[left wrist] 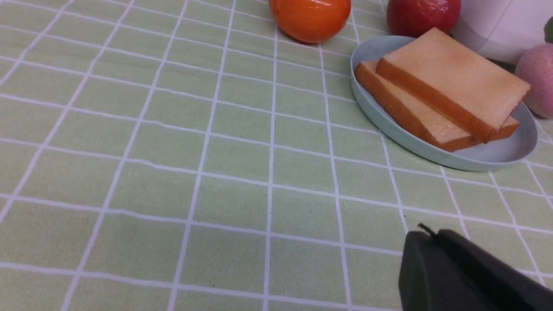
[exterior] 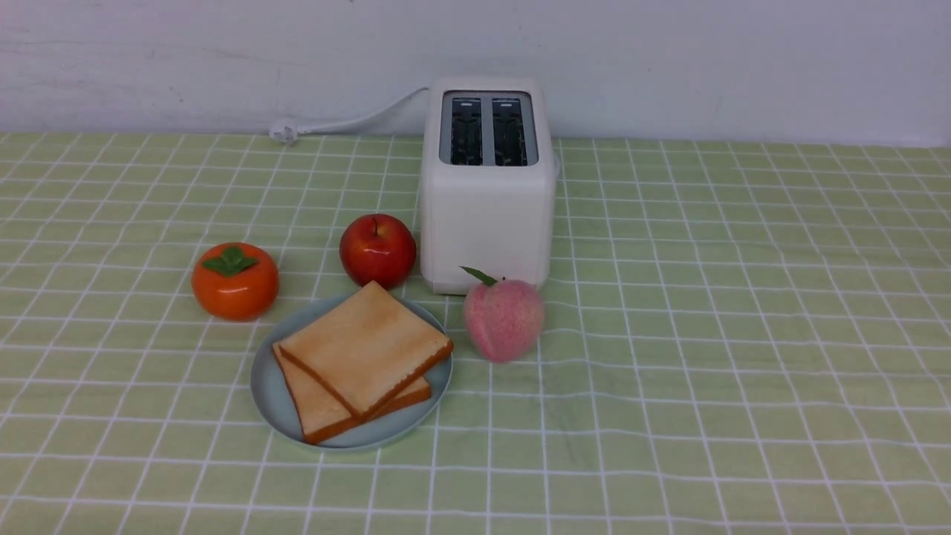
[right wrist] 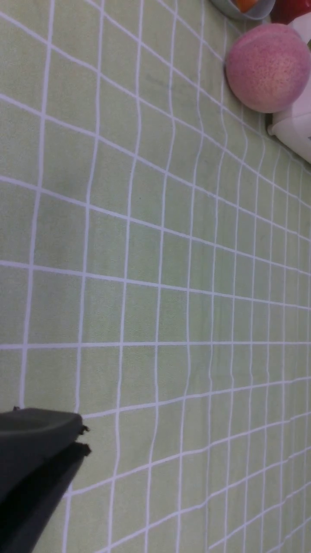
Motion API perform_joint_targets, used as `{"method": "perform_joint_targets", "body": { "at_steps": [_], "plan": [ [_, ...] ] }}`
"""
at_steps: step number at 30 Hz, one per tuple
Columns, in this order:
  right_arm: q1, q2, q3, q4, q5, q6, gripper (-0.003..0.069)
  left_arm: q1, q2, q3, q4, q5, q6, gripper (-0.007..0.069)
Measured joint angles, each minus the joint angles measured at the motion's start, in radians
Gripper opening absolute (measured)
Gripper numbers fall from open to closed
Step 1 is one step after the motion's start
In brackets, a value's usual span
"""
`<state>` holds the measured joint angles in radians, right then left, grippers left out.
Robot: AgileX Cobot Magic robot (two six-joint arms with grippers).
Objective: Take toasted bread from bread machine on green coffee tablecloth place on plate.
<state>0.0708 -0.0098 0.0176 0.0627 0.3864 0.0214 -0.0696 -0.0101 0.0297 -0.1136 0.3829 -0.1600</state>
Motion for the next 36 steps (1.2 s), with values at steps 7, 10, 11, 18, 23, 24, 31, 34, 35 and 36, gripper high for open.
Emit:
{"method": "perform_joint_targets", "body": {
  "at_steps": [7,10,11,18,23,24,31,34,35,36],
  "plan": [
    [0.0,0.0,0.0,0.0,0.0,0.0,0.0037,0.0,0.0,0.0,0.0,0.0,0.0,-0.0013],
    [0.0,0.0,0.0,0.0,0.0,0.0,0.0041,0.0,0.0,0.0,0.0,0.0,0.0,-0.0013],
    [0.0,0.0,0.0,0.0,0.0,0.0,0.0043,0.0,0.0,0.0,0.0,0.0,0.0,-0.0013],
    [0.0,0.0,0.0,0.0,0.0,0.0,0.0053,0.0,0.0,0.0,0.0,0.0,0.0,-0.0013],
    [0.0,0.0,0.0,0.0,0.0,0.0,0.006,0.0,0.0,0.0,0.0,0.0,0.0,-0.0013],
    [0.0,0.0,0.0,0.0,0.0,0.0,0.0061,0.0,0.0,0.0,0.0,0.0,0.0,-0.0013],
    [0.0,0.0,0.0,0.0,0.0,0.0,0.0074,0.0,0.0,0.0,0.0,0.0,0.0,-0.0013],
    [0.0,0.0,0.0,0.0,0.0,0.0,0.0077,0.0,0.0,0.0,0.0,0.0,0.0,-0.0011],
    [0.0,0.0,0.0,0.0,0.0,0.0,0.0079,0.0,0.0,0.0,0.0,0.0,0.0,-0.0011],
    [0.0,0.0,0.0,0.0,0.0,0.0,0.008,0.0,0.0,0.0,0.0,0.0,0.0,-0.001]
  ]
}}
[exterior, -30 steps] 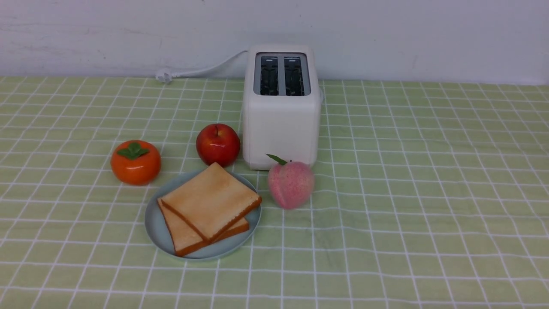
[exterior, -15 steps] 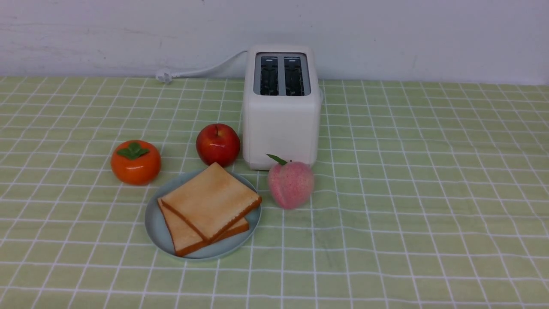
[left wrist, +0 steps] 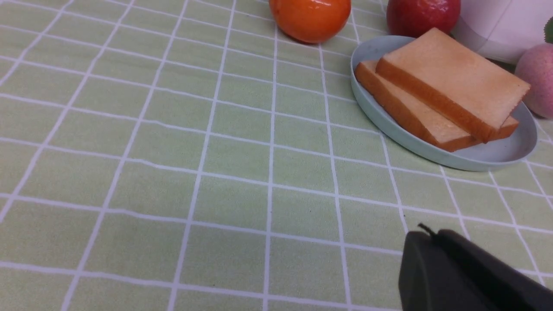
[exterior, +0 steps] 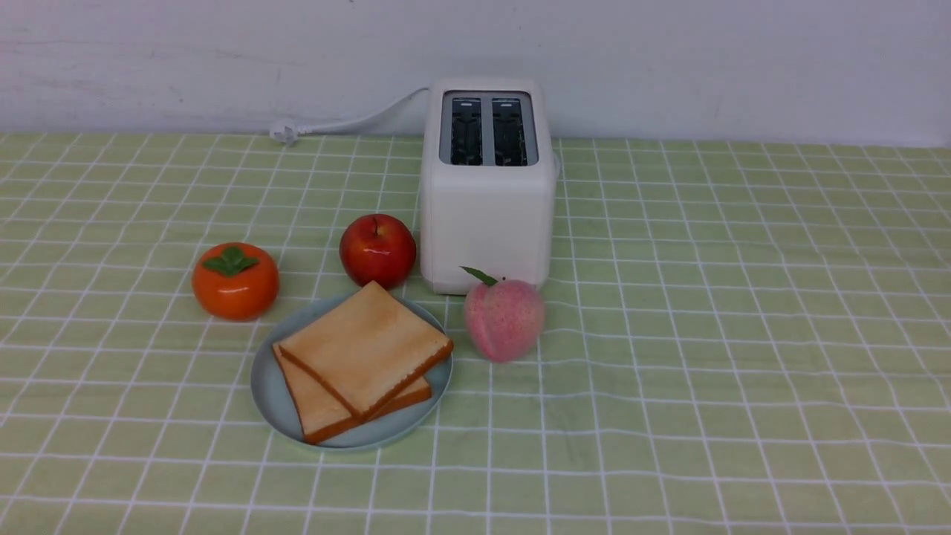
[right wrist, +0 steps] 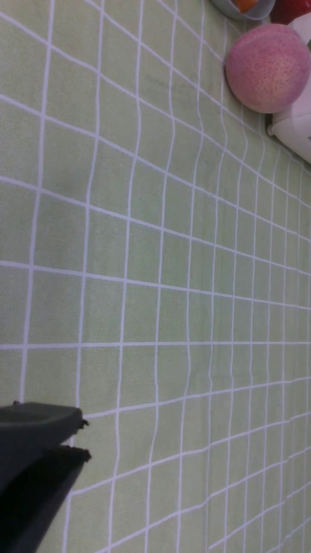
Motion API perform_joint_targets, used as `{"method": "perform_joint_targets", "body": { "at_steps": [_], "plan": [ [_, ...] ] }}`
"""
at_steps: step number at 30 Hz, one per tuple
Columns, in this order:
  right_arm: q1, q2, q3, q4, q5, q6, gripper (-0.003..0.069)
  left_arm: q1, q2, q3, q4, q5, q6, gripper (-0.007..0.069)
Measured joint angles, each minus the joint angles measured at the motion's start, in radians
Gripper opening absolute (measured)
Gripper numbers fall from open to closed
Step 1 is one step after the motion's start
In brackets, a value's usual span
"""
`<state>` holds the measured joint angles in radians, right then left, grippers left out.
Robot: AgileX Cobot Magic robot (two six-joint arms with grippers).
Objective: Take toasted bread from bread machine on green coffee tablecloth place on plate.
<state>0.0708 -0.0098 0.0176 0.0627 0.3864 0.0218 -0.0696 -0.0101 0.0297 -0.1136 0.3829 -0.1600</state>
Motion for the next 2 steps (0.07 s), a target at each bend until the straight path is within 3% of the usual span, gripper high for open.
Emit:
{"method": "perform_joint_targets", "body": {
  "at_steps": [2],
  "plan": [
    [0.0,0.0,0.0,0.0,0.0,0.0,0.0083,0.0,0.0,0.0,0.0,0.0,0.0,-0.001]
  ]
}}
